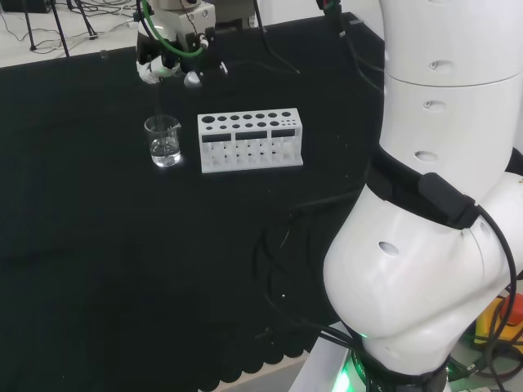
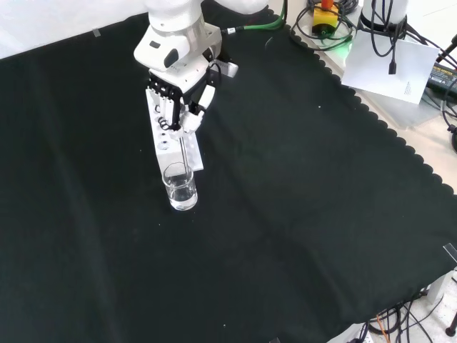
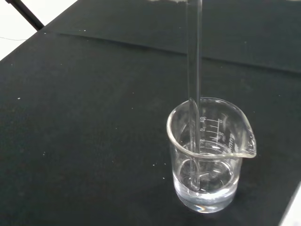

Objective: Stir in the beaker to the left of the white test tube rack with the glass rod.

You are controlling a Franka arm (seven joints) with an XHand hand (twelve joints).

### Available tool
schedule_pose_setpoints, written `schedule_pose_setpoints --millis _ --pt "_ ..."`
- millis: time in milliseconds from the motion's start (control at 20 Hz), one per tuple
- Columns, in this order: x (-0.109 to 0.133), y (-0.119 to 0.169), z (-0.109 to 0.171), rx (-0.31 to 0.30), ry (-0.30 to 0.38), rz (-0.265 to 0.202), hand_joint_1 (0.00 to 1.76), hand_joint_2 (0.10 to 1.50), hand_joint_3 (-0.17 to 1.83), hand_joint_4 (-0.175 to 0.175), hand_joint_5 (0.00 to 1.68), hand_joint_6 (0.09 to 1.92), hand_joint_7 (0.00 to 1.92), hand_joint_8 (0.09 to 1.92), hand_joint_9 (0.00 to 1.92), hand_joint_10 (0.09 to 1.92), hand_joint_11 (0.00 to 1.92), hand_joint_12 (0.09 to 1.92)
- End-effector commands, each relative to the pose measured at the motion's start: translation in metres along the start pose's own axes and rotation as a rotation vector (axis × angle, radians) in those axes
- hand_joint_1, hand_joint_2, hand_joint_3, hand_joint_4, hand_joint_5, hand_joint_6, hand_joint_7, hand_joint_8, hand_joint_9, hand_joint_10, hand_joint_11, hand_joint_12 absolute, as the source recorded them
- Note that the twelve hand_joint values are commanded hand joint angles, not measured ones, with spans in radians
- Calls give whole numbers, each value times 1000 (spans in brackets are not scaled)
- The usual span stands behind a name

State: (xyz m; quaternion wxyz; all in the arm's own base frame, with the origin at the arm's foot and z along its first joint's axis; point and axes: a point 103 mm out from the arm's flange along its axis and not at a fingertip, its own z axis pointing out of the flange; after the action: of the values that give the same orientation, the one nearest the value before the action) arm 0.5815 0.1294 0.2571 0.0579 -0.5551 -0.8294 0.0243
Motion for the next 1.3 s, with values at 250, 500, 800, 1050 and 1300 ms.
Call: schedule_pose_setpoints --millis 250,500,800,1050,1300 --pt "-3 19 1 -6 7 -13 1313 1110 -175 -175 1183 402 1215 929 1612 718 1597 726" --pt "-21 18 -4 -6 2 6 1313 1110 -175 -175 1181 404 1214 932 1611 719 1596 728" --pt "-24 2 -10 1 -7 30 1313 1111 -175 -175 1179 408 1213 934 1611 721 1595 730" --pt "10 9 -4 23 -7 -14 1313 1111 -175 -175 1177 411 1211 937 1611 723 1594 732" --pt "18 27 -3 13 2 -36 1313 1112 -175 -175 1175 414 1210 939 1610 724 1593 735"
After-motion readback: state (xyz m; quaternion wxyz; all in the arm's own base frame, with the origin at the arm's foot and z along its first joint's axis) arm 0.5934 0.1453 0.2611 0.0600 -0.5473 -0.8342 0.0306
